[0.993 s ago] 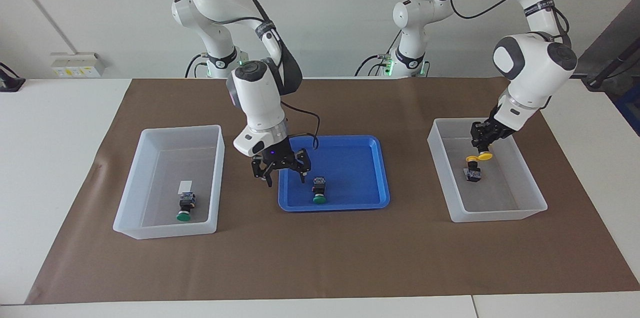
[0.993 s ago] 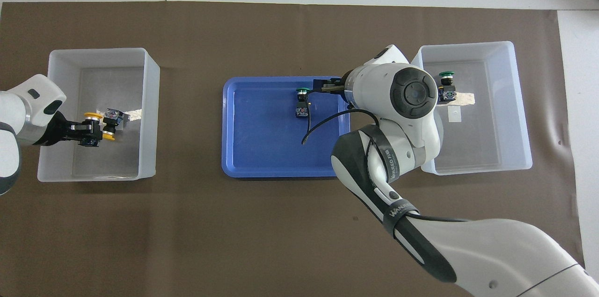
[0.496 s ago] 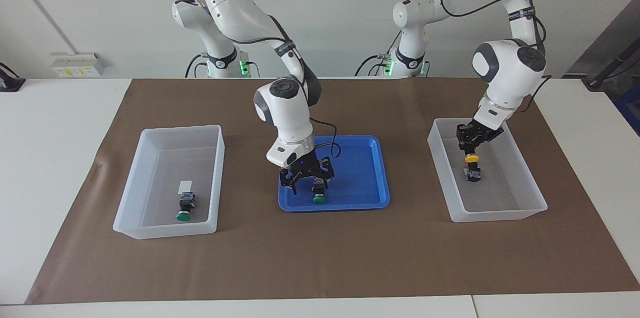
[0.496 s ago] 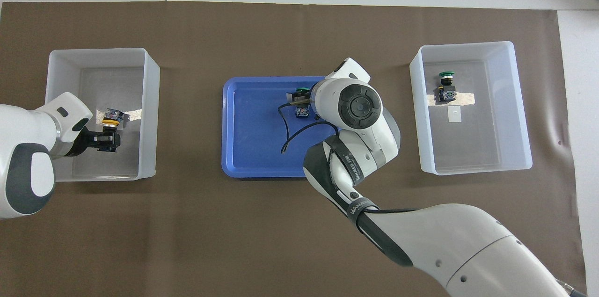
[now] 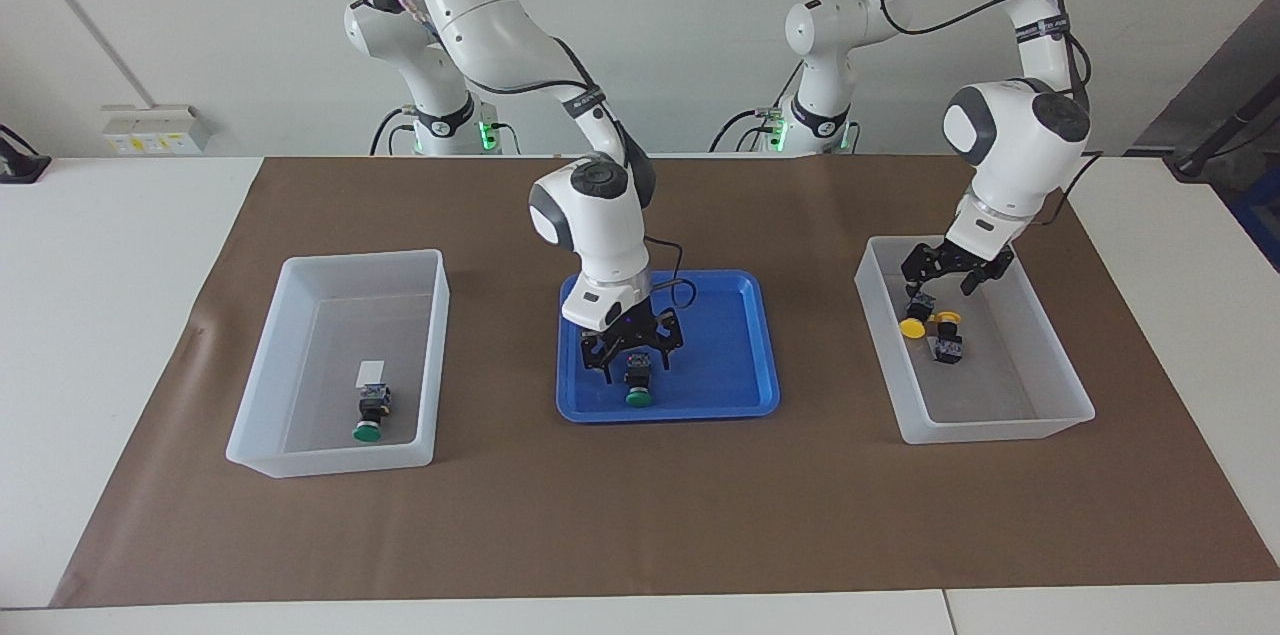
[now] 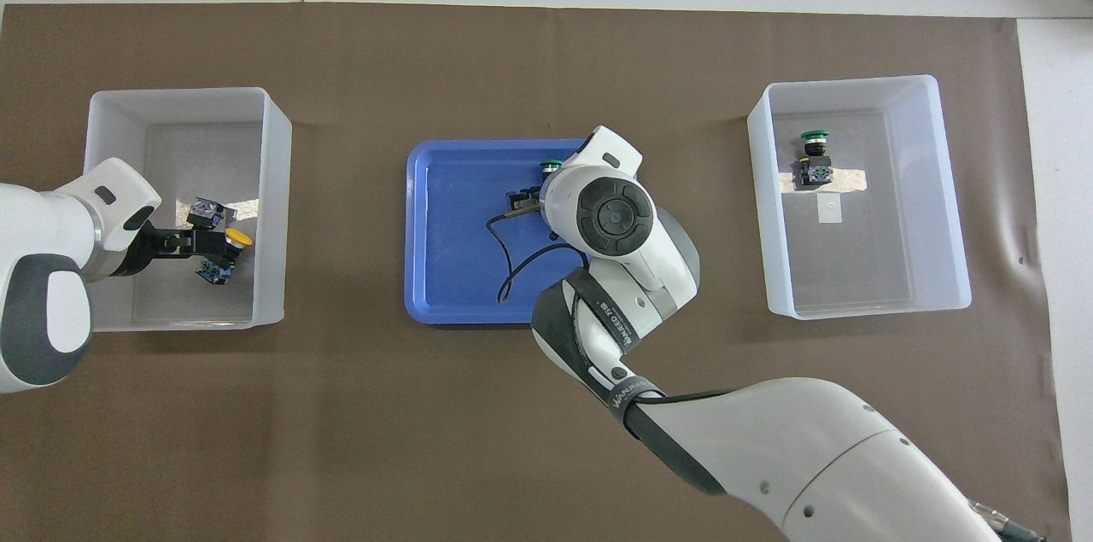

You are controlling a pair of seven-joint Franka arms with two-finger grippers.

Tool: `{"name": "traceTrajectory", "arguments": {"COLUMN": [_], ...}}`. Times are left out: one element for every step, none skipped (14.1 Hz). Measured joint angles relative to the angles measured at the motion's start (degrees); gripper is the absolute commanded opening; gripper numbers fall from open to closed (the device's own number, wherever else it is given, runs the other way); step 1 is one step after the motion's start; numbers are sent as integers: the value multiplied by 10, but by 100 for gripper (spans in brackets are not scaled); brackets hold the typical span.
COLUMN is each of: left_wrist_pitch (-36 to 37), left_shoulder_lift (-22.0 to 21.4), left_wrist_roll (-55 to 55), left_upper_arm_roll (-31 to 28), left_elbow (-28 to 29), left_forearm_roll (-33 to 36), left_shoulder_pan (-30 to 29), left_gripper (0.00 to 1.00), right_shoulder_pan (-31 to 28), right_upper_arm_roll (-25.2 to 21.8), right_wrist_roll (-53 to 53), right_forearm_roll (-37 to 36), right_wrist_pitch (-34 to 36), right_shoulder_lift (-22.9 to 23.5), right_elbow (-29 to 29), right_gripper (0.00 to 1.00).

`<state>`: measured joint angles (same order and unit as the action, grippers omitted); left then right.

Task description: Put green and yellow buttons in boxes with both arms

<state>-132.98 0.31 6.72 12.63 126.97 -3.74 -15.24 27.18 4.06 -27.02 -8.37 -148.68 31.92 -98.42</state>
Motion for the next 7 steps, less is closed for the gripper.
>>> {"name": "traceTrajectory", "arguments": {"left_wrist_pitch": [19,46,74,102,129,157,190], "left_shoulder_lift": [0,0,-1,-2,-4,-6,-9], "left_wrist_roll": [0,0,0,0,0,2,3], "left_upper_arm_roll": [-1,-1,-1,0,0,1,4], "left_elbow": [-20,-46,-72,-93,-112,-130,-151], "left_forearm_roll": [0,0,0,0,1,4,12], "left_shoulder_pan": [0,0,0,0,0,0,2], "left_gripper": [100,100,100,100,100,100,100], "right_shoulder_pan": [0,0,0,0,0,0,-2], "right_upper_arm_roll": [-1,-1,-1,-1,-1,-1,-2], "right_wrist_roll": [0,-4,-9,-13,-18,-19,-19], "right_forearm_roll": [0,0,0,0,0,0,0], "right_wrist_pitch": [0,0,1,2,5,12,26], "right_shoulder_lift": [0,1,1,1,1,0,-4], "right_elbow": [0,0,0,0,0,1,2], "right_gripper": [63,59,59,55,36,15,0]}}
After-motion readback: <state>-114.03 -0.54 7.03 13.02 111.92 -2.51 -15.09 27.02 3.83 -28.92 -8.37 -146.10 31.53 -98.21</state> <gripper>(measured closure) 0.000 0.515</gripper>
